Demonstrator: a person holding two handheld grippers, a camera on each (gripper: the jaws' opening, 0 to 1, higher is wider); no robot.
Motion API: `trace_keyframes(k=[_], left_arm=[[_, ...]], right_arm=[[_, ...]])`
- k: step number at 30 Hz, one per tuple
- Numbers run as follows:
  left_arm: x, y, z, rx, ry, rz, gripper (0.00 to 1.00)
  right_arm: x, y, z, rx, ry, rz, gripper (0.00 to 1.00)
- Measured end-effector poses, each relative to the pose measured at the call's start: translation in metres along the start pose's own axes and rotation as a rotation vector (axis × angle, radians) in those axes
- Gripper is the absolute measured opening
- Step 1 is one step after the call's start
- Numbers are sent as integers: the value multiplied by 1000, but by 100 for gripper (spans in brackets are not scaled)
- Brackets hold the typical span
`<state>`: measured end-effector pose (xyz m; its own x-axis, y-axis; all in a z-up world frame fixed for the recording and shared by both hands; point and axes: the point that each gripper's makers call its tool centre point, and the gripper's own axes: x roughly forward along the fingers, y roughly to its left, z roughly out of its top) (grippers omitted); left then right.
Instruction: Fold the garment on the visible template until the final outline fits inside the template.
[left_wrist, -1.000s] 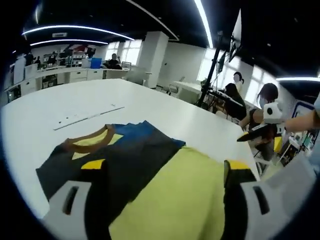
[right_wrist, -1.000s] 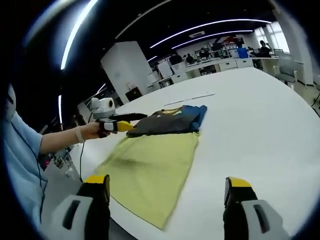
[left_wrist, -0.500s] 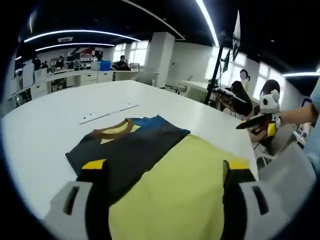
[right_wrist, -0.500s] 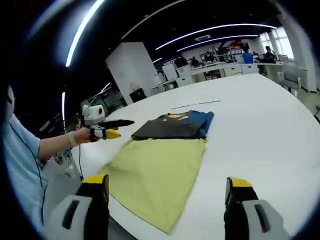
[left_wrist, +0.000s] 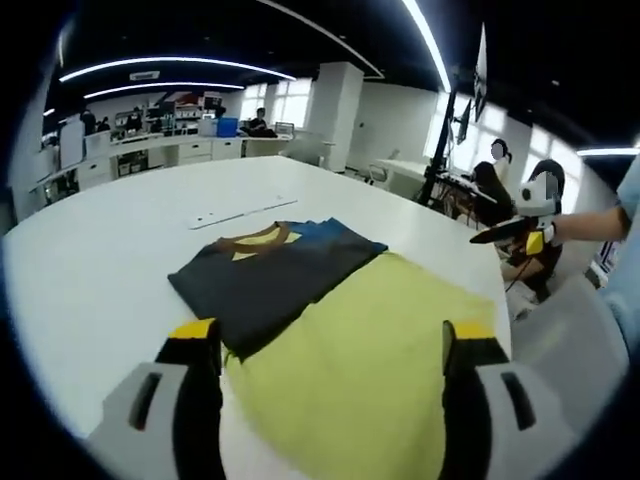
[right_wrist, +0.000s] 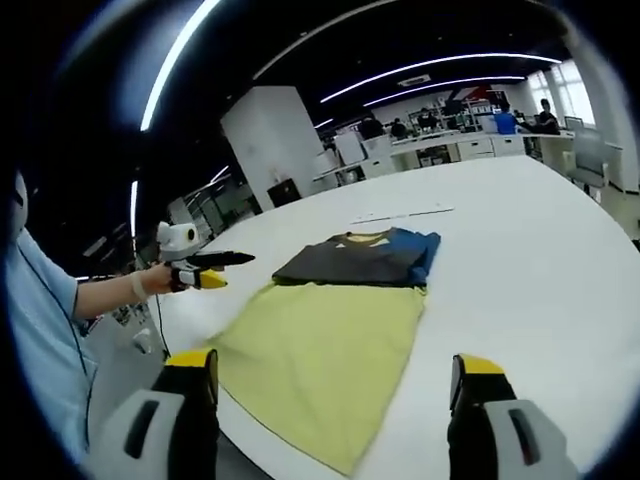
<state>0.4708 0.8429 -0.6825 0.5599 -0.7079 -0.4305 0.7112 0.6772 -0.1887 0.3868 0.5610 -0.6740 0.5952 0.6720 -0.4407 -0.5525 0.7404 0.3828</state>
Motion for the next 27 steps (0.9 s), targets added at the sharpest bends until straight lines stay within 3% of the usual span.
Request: trace_keyframes(k=[13, 27], left_arm=[[-46, 9, -34, 3, 47, 65, 86], [-68, -8, -69, -53, 106, 41, 76]], right_arm=[[2, 4, -7, 9, 19, 16, 97], [-1, 2, -15, 17, 28, 11, 95]])
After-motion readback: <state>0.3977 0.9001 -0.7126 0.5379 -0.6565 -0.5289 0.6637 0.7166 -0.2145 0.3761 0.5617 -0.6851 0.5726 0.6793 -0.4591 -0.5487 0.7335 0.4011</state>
